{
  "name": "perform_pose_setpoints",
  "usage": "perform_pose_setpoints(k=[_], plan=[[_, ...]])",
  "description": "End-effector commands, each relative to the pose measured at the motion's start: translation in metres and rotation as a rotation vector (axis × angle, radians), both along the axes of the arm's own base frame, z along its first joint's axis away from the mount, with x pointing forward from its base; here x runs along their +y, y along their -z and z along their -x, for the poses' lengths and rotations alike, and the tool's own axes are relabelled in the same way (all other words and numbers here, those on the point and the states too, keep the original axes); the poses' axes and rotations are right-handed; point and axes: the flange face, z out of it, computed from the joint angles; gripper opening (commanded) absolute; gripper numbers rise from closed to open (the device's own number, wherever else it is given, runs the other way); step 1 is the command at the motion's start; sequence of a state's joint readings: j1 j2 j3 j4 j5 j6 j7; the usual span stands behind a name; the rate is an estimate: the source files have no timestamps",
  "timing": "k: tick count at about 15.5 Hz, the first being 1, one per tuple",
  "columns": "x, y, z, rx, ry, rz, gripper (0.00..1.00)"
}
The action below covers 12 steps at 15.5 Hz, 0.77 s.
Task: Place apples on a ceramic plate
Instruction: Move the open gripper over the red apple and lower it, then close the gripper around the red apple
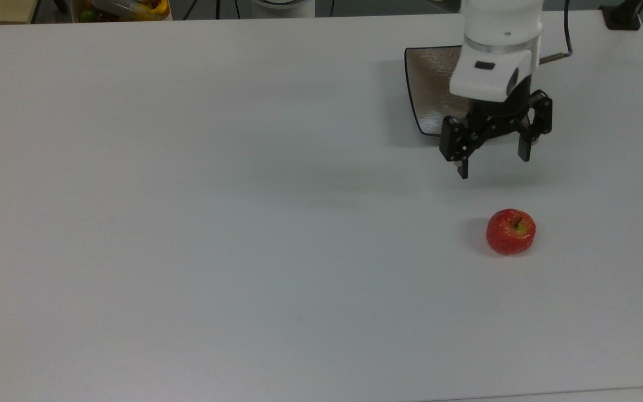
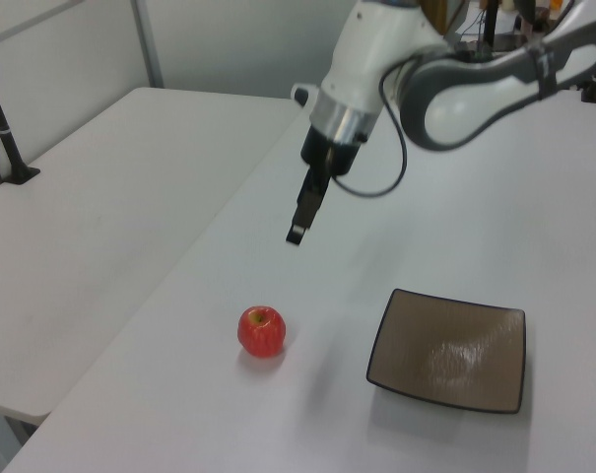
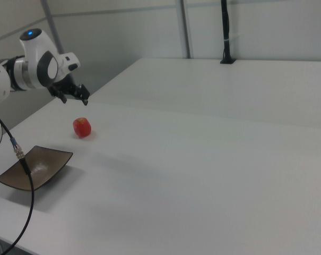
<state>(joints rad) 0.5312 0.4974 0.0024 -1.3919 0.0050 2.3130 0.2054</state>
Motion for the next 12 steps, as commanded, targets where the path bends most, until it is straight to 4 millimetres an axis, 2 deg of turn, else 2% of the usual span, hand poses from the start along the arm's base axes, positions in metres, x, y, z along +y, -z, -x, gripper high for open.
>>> perform_pose_setpoints(k=[1,5,9,12], plan=[[0.038,0.031,-0.002,-0.055,-0.041,0.016,1.0],[0.053,0.066,-0.015,-0.086,-0.015,0.015,1.0],[0.066,0.1,-0.016,-0.134,-0.025,0.024,1.0],[0.07,0.117,-0.017,-0.153,-0.033,0.009,1.0]])
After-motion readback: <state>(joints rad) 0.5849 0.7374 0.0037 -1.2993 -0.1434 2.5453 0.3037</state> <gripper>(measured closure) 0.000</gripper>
